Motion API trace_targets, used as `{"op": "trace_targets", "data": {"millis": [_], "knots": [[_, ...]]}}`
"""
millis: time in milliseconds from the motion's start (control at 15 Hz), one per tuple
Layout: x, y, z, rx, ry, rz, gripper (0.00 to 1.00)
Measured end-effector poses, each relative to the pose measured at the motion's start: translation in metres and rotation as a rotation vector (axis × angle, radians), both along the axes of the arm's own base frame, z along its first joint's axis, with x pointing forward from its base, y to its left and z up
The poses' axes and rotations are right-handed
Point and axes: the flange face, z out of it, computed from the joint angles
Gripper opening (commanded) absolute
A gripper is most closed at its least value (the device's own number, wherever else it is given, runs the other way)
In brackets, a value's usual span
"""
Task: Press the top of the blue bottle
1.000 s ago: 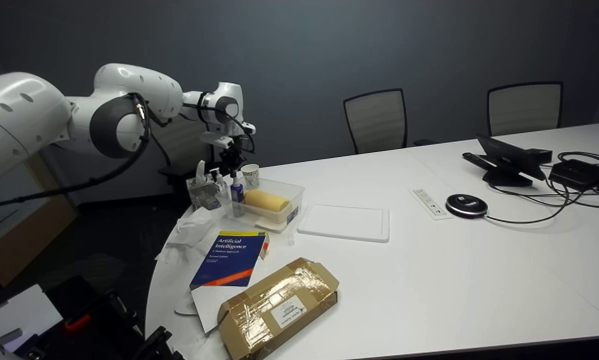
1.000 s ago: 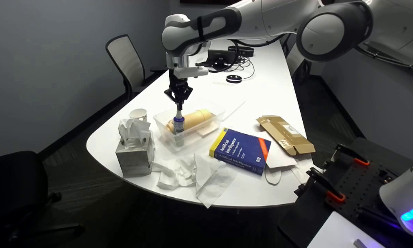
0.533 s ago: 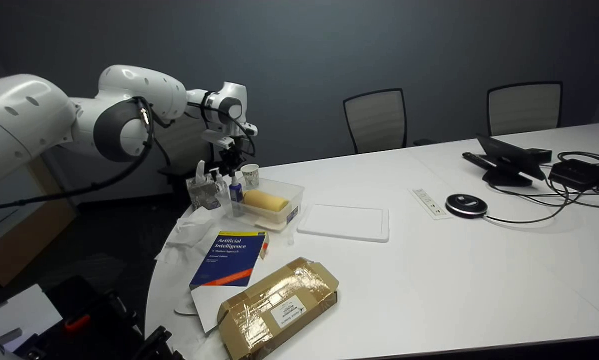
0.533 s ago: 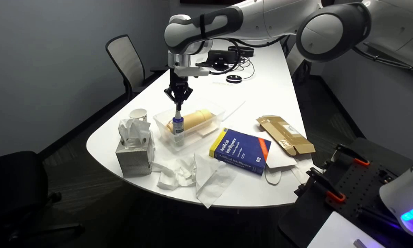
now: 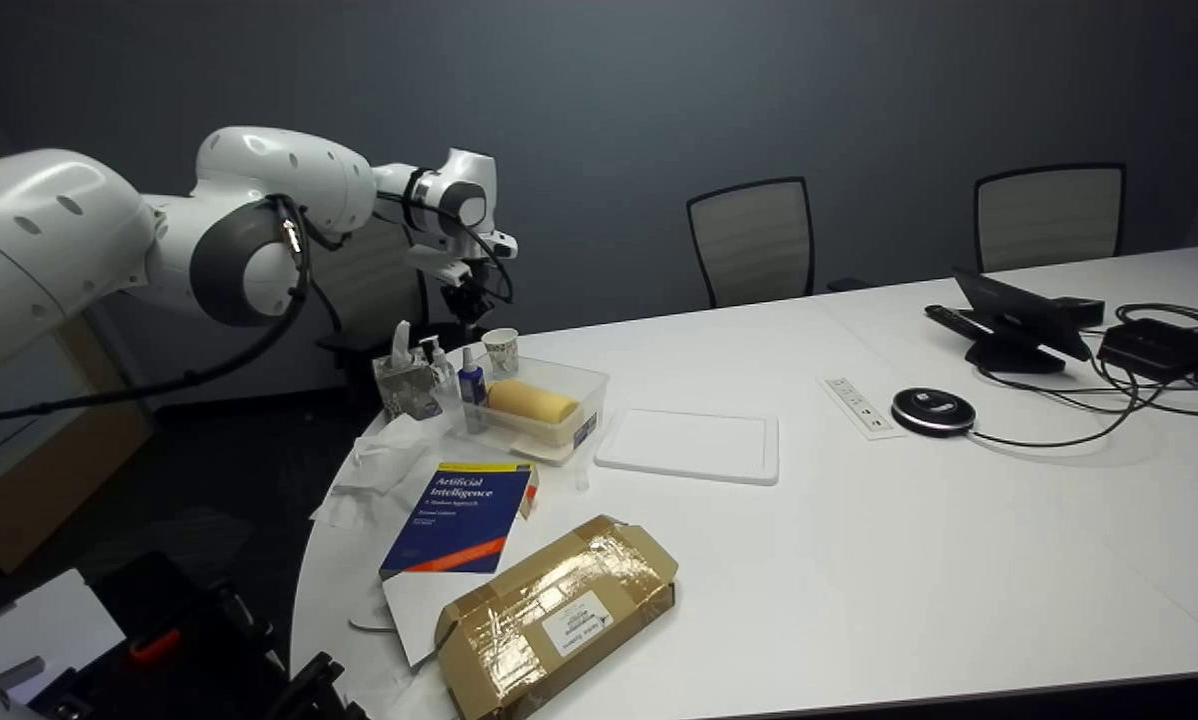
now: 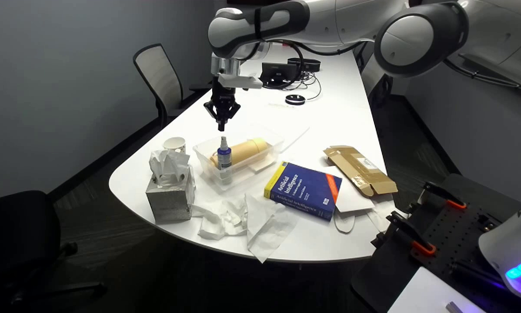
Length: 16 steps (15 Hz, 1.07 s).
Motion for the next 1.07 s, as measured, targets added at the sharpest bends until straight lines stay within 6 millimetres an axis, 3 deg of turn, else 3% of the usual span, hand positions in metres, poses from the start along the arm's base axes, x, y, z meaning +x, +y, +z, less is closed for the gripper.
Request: {"op": "trace_targets", "data": {"millis": [267,600,733,1067], "knots": [[-0.001,-0.005,0.014,-0.025,0.020,0.013,0.56],[0.002,-0.025,0.034,-0.089,0.024,0.012,0.95],[0.005,-0.035,0.044,-0.106,0.005,-0.003,1.00],[0.014,-0.063,0.068,-0.120,-0.034,-0.041,1.00]]}}
